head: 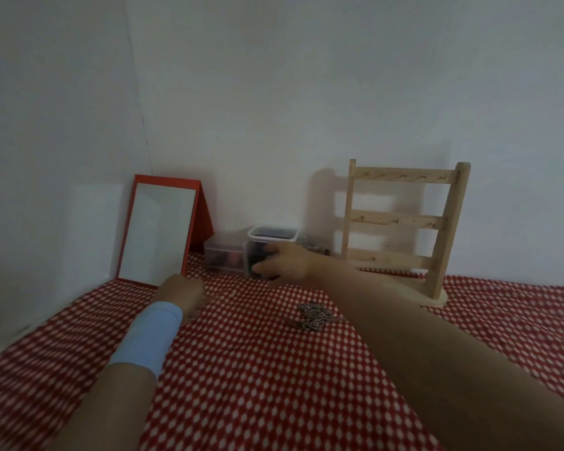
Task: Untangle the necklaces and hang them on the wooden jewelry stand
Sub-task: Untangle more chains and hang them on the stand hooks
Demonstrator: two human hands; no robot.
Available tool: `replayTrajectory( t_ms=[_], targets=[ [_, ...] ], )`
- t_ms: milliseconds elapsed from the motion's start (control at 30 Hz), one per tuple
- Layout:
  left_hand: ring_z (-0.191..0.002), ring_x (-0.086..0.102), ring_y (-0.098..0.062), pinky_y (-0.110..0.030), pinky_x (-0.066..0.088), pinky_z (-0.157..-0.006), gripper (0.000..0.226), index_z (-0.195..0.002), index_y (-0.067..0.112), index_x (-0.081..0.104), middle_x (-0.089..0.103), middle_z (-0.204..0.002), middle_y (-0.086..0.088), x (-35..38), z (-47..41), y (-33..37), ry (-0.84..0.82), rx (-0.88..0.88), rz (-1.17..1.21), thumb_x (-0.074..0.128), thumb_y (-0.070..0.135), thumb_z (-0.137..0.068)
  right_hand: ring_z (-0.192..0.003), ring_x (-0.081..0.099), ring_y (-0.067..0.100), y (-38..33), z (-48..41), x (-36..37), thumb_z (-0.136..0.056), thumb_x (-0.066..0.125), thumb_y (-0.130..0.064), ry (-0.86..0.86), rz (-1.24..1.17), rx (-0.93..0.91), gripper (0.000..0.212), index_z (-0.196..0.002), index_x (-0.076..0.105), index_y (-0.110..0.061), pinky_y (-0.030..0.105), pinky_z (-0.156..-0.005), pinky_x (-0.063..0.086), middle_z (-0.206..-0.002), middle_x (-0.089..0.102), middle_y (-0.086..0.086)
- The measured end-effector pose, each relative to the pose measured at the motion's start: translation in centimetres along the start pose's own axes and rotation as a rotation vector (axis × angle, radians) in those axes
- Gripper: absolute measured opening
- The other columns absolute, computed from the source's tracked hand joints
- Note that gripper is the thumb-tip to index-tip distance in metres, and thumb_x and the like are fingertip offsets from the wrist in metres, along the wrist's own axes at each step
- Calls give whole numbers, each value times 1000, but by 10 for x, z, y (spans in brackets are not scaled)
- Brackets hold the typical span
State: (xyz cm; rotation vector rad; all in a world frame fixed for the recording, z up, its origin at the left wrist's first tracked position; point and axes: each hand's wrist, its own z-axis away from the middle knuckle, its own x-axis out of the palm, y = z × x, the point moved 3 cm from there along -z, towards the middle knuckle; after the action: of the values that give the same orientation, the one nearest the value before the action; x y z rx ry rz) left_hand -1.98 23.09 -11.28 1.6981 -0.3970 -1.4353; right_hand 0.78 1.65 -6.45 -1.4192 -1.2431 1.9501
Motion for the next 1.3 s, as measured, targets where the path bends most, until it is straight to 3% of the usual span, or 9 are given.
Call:
replayTrajectory(
  t_ms=[67,167,267,333,500,733,900,1133,1300],
  targets=[
    [-69,55,-26,-30,37,-58,28,-69,3,55,60,-76,-13,5,6,2,4,39,-126,47,16,-93,-117,62,24,2,4,-1,-91,71,-14,-23,107,-65,47,-137,60,-11,37,-106,47,-125,66,4],
    [-88,62,-24,-29,45,-73,15,-84,13,63,67,-94,-7,19,17,29,35,308,-207,51,18,-90,-111,60,11,20,13,-13,-94,68,-20,-9,258,-40,31,-125,72,-22,31,-101,43,-120,65,-12],
    [-110,60,-17,-31,44,-102,28,-116,19,69,66,-118,3,56,34,58,-250,534,-270,54,14,-93,-102,64,8,40,25,-22,-94,67,-19,6,400,-1,18,-107,79,-24,25,-89,52,-109,71,-10],
    [-108,61,-17,-28,45,-99,30,-117,21,70,67,-118,4,81,43,64,-442,615,-389,59,14,-90,-99,62,7,51,31,-26,-92,70,-21,16,514,37,24,-115,71,-23,17,-76,48,-107,66,-10],
    [-99,64,-10,-21,47,-95,24,-107,22,76,72,-111,6,103,37,59,-460,620,-416,69,18,-85,-102,52,14,80,40,-29,-78,84,-34,-29,711,125,64,-125,42,-26,28,-84,47,-112,50,-7],
    [-91,60,-10,-23,46,-85,6,-87,26,68,66,-95,8,106,32,53,-386,579,-343,63,25,-90,-102,52,16,98,52,-36,-76,87,-31,128,703,136,61,-117,42,-25,28,-85,50,-119,51,0],
    [-90,62,-15,-31,49,-87,10,-87,26,58,65,-89,7,108,33,55,-401,516,-201,54,21,-94,-112,51,22,96,67,-38,-86,79,-34,208,726,158,67,-140,41,-17,28,-94,46,-135,42,9],
    [-92,58,-12,-27,45,-83,6,-92,25,60,61,-94,8,110,34,63,-357,496,-106,55,27,-95,-96,65,15,98,75,-38,-95,68,-39,161,866,153,26,-108,78,-18,27,-89,55,-107,72,1],
    [-89,59,-13,-29,45,-79,11,-90,20,63,64,-94,2,101,32,65,-247,442,-17,55,25,-93,-117,54,21,97,79,-36,-93,70,-40,254,898,15,40,-128,63,-21,31,-100,47,-135,51,1]
  ],
)
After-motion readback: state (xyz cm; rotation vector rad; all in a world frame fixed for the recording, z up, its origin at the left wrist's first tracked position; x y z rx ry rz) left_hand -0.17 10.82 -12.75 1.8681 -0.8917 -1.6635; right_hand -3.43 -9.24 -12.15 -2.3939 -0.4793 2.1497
